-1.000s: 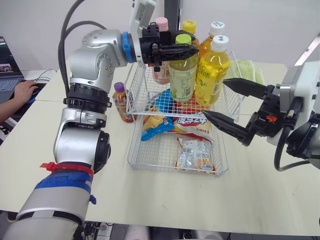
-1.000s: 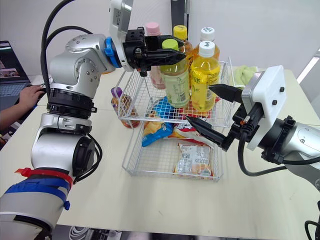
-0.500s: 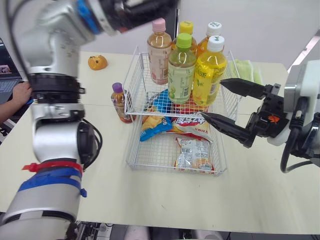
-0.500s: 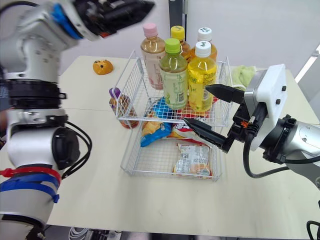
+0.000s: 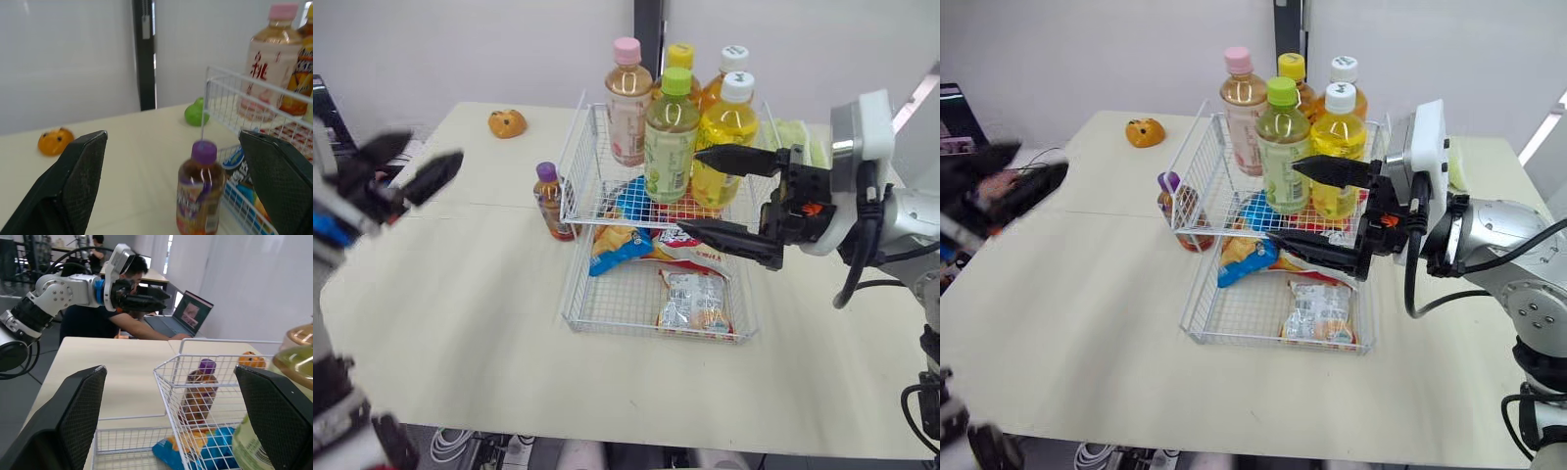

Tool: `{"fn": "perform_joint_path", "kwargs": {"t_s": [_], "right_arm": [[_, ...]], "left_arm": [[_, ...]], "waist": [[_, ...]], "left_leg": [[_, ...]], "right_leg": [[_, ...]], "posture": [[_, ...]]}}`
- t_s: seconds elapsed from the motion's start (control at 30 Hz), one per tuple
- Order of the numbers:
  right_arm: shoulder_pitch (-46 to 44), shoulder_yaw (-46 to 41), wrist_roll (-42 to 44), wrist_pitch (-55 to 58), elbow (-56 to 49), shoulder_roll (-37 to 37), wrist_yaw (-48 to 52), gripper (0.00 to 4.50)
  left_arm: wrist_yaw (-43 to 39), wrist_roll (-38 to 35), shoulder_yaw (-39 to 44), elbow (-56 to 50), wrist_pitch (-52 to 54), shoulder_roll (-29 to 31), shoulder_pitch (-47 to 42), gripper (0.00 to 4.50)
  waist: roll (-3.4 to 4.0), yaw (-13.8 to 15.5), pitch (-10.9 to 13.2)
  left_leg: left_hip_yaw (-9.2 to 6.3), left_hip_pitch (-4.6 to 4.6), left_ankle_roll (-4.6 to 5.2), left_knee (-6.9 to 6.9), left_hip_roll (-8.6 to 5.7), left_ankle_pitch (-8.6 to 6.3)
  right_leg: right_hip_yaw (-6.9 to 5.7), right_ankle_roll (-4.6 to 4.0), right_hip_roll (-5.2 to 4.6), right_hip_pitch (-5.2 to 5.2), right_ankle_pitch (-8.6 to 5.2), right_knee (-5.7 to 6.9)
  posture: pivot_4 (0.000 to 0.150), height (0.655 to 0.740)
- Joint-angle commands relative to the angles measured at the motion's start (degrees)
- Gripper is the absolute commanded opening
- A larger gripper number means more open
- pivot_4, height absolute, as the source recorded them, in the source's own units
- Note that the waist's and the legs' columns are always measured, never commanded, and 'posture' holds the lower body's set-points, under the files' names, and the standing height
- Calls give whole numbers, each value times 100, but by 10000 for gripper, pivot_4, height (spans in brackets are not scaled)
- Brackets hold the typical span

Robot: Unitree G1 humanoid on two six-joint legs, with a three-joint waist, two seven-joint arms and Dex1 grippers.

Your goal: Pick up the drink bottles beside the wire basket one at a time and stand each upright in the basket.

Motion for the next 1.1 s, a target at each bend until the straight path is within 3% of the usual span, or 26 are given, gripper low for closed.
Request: {"fn": "perform_joint_path", "kwargs": {"t_s": [0.03,0.2,0.33,0.43,0.63,0.87,1.1], "right_arm": [[-250,60,-270,-178,195,164,363,45000],[-424,152,-506,-185,427,389,637,45000],[-468,137,-656,-158,482,506,689,45000],[-459,91,-732,-117,456,540,635,45000],[-273,-138,-784,22,140,460,305,45000],[83,-638,-535,404,-465,192,-250,45000],[285,-986,-192,675,-849,-34,-700,45000]], "left_arm": [[474,-573,689,-1186,108,-597,1018,44596],[853,-1082,872,-1943,-46,-1280,2287,44596],[1081,-1216,492,-1963,-226,-1249,2395,44596],[1326,-1150,16,-1684,-270,-985,1872,44596],[1494,-344,-1511,-514,-465,-486,454,44596],[1406,768,-2930,1389,-1333,-620,-1315,44596],[1219,1386,-3496,2697,-2132,-833,-2294,44596]], "waist": [[-9,7,-5],[-27,26,-17],[-28,24,-18],[-29,52,-19],[-30,57,-20],[-29,35,-20],[-29,-3,-20]], "left_leg": [[-2,1,0,0,0,0],[-10,4,6,-1,0,-3],[-10,11,22,-1,0,-13],[-13,13,25,0,-3,-13],[-9,12,25,-1,-4,-11],[-4,4,12,-5,-4,-4],[-2,2,7,-6,-3,-1]], "right_leg": [[-1,0,0,2,0,-1],[-8,-1,0,6,1,5],[-9,-2,1,8,1,18],[-10,-3,1,7,1,30],[-8,-4,1,3,2,33],[-5,-4,2,-2,2,17],[-5,-4,2,-2,2,12]], "posture": [[1500,7400],[1500,7400],[1500,7400],[1500,7400],[1500,7400],[1500,7400],[1500,7400]]}}
